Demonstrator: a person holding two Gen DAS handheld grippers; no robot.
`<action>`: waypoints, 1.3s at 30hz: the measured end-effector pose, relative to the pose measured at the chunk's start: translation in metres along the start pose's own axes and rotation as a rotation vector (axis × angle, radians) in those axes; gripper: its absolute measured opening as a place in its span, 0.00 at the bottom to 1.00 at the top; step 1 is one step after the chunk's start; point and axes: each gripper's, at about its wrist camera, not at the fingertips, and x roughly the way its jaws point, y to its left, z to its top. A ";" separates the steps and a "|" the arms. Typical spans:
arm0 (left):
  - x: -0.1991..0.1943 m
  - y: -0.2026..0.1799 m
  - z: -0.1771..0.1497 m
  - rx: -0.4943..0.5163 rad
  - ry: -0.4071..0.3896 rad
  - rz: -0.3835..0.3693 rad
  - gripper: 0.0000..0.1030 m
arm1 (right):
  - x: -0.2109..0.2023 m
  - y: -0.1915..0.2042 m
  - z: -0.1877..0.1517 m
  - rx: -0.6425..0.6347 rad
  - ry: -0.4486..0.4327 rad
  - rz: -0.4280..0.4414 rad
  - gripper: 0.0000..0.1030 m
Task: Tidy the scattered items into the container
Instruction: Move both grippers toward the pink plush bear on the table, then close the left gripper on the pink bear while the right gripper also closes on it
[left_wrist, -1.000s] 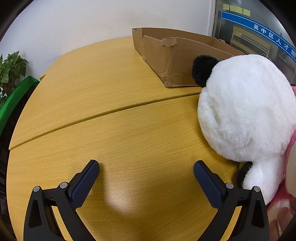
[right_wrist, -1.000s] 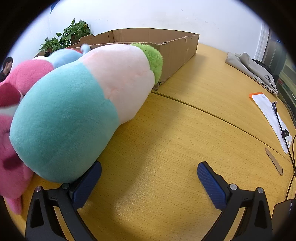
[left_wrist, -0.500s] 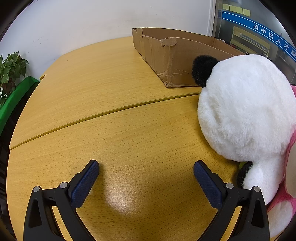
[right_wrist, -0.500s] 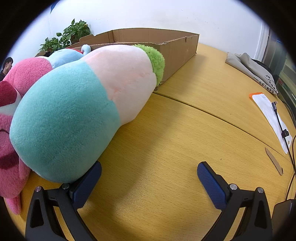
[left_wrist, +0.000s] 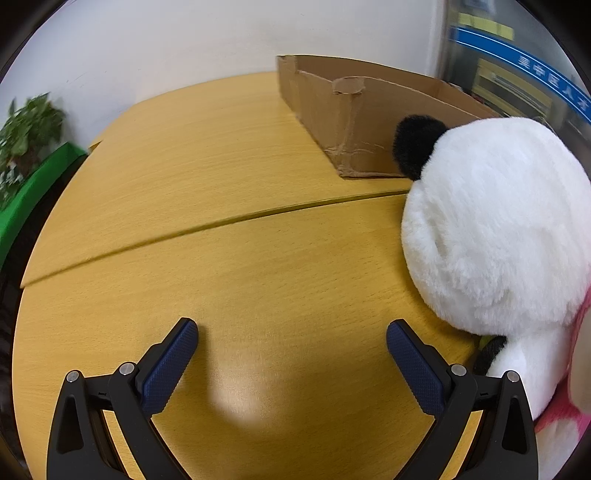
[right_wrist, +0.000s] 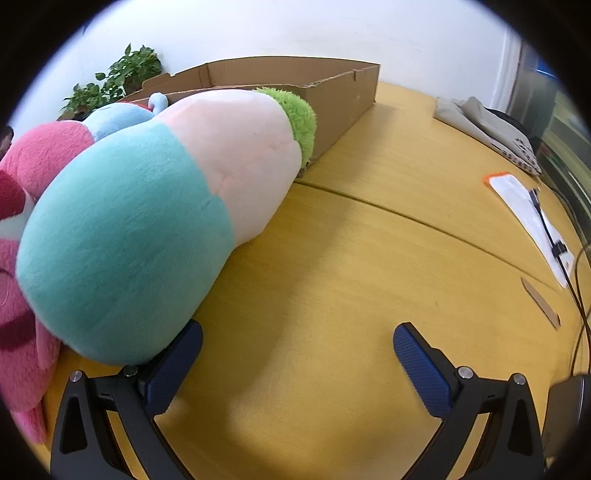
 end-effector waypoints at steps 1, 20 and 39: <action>-0.003 -0.002 -0.003 -0.028 0.009 0.025 1.00 | -0.003 0.000 -0.003 0.010 0.003 -0.011 1.00; -0.214 -0.142 -0.008 -0.154 -0.380 -0.018 1.00 | -0.193 0.129 0.005 0.166 -0.464 -0.024 1.00; -0.183 -0.247 -0.037 -0.083 -0.236 -0.107 1.00 | -0.161 0.182 0.002 0.335 -0.301 -0.124 1.00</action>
